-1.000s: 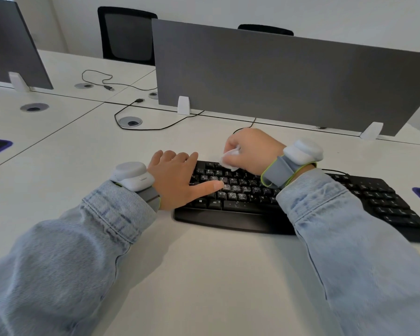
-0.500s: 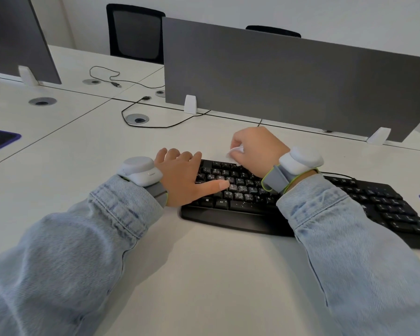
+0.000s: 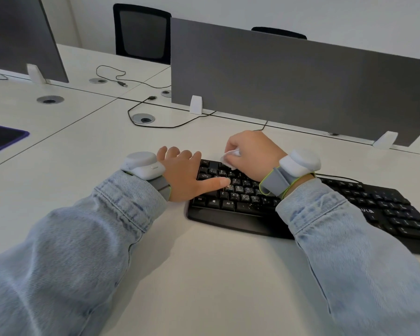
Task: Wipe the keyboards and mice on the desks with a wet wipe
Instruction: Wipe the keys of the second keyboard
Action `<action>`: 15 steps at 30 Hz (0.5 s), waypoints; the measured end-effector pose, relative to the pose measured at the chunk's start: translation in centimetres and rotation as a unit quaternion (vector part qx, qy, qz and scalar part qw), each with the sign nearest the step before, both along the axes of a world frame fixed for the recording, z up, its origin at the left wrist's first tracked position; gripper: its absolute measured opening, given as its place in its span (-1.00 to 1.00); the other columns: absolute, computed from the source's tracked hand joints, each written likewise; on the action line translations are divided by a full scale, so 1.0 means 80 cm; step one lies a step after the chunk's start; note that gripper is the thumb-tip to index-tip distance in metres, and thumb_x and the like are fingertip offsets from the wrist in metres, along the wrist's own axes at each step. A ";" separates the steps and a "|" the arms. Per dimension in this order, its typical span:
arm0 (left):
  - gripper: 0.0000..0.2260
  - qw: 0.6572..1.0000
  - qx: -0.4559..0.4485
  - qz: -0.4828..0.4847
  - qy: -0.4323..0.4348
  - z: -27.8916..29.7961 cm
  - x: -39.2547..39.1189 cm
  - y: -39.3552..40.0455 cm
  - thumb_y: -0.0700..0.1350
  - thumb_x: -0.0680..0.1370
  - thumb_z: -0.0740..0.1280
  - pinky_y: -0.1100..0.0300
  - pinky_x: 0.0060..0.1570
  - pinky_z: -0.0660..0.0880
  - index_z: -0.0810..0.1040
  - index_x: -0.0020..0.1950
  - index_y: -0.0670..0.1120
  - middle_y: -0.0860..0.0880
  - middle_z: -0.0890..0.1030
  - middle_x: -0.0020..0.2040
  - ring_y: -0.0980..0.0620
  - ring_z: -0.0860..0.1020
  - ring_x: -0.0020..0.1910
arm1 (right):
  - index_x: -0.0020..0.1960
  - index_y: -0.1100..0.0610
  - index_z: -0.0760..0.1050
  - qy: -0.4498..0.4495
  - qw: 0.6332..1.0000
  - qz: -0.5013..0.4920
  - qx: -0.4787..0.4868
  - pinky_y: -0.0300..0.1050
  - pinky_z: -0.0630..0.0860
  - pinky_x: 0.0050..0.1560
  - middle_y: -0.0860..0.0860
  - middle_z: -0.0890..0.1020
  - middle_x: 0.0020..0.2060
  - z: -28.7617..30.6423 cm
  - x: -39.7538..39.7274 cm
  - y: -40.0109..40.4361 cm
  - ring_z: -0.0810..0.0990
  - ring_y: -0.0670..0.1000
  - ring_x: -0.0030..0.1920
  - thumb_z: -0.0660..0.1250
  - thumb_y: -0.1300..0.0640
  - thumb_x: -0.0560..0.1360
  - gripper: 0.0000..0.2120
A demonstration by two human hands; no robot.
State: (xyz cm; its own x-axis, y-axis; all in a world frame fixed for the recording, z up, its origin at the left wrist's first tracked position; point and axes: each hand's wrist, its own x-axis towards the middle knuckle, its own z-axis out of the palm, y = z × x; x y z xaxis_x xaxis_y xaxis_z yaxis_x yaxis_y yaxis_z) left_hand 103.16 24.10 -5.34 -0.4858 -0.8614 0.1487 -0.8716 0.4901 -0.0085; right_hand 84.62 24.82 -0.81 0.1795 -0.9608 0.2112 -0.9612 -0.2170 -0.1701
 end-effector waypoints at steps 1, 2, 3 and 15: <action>-0.21 1.000 -0.001 0.000 0.001 0.000 0.000 0.000 0.62 0.20 -0.30 -0.03 0.25 0.27 0.26 -0.17 -0.03 0.07 0.31 -0.23 -0.07 0.35 -0.03 | -0.08 0.08 0.61 -0.009 1.000 0.006 0.013 -0.15 0.40 -0.18 -0.05 0.58 -0.11 0.000 0.003 0.001 0.55 0.01 -0.07 0.30 0.08 0.51 -0.87; -0.22 1.000 -0.002 0.000 0.001 0.000 0.001 0.000 0.63 0.21 -0.30 -0.03 0.25 0.27 0.24 -0.19 -0.03 0.08 0.30 -0.23 -0.07 0.34 -0.03 | -0.10 0.08 0.61 -0.006 1.000 0.004 0.022 -0.14 0.44 -0.17 -0.03 0.60 -0.11 0.000 0.005 0.001 0.56 0.02 -0.07 0.30 0.08 0.50 -0.87; -0.23 1.000 0.003 0.001 -0.001 0.000 0.001 0.000 0.64 0.21 -0.29 -0.04 0.26 0.27 0.21 -0.21 -0.02 0.08 0.29 -0.23 -0.07 0.33 -0.03 | -0.10 0.09 0.61 0.004 1.000 -0.007 0.022 -0.12 0.48 -0.14 -0.01 0.61 -0.10 0.000 0.006 -0.001 0.57 0.04 -0.07 0.29 0.10 0.51 -0.86; -0.24 0.996 0.084 0.031 -0.021 0.014 0.013 -0.003 0.60 0.22 -0.21 -0.16 0.40 0.17 0.24 -0.09 -0.04 0.01 0.37 -0.03 -0.14 0.35 0.24 | -0.23 0.14 0.61 -0.019 0.998 -0.010 0.055 -0.15 0.48 -0.22 0.07 0.66 -0.20 0.007 0.054 -0.024 0.60 0.08 -0.15 0.31 0.16 0.45 -0.86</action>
State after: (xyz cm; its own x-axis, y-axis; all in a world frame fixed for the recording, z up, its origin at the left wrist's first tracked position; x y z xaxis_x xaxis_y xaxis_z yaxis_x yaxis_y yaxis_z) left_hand 104.16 23.83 -4.19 -0.4327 -0.9013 -0.0192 -0.9013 0.4320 0.0327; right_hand 88.92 22.87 -0.29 0.1537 -0.9819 0.1107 -0.9575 -0.1756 -0.2287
